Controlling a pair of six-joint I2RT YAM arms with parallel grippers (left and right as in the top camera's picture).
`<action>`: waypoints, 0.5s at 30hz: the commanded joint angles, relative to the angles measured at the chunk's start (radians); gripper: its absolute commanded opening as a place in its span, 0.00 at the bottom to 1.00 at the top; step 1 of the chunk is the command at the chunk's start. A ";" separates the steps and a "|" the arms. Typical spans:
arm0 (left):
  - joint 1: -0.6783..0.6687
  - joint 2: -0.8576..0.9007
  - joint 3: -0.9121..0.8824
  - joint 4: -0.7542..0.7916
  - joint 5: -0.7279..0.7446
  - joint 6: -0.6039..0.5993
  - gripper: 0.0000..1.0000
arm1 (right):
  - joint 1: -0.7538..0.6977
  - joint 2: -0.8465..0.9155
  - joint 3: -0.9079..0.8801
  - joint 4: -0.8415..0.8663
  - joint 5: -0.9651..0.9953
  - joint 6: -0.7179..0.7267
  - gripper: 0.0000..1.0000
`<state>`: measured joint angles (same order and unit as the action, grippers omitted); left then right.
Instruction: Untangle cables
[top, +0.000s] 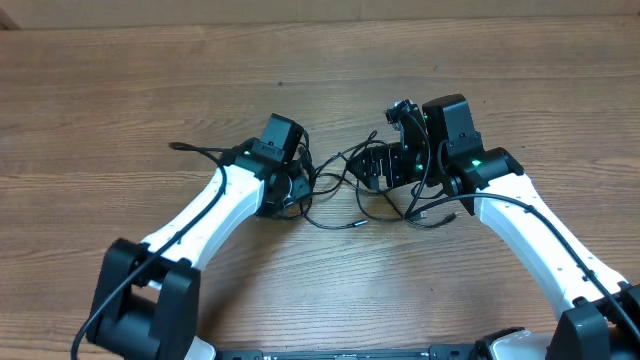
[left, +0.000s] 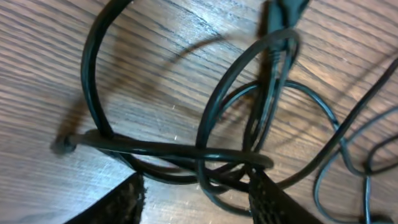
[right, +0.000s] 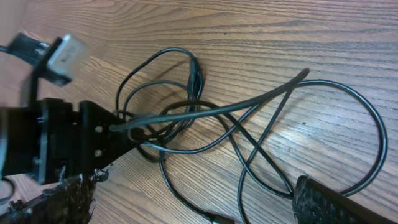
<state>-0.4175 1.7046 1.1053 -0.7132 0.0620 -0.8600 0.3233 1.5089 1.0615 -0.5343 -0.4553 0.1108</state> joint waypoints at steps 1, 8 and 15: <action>-0.004 0.044 -0.006 0.005 -0.017 -0.027 0.47 | 0.002 0.006 0.018 0.000 0.007 -0.007 1.00; -0.004 0.045 -0.006 0.006 -0.047 -0.028 0.46 | 0.002 0.006 0.018 -0.003 0.010 -0.010 1.00; -0.004 0.055 -0.006 0.002 -0.089 -0.039 0.39 | 0.002 0.006 0.018 -0.003 0.010 -0.010 1.00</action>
<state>-0.4175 1.7397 1.1049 -0.7094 0.0132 -0.8825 0.3233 1.5089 1.0615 -0.5404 -0.4522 0.1078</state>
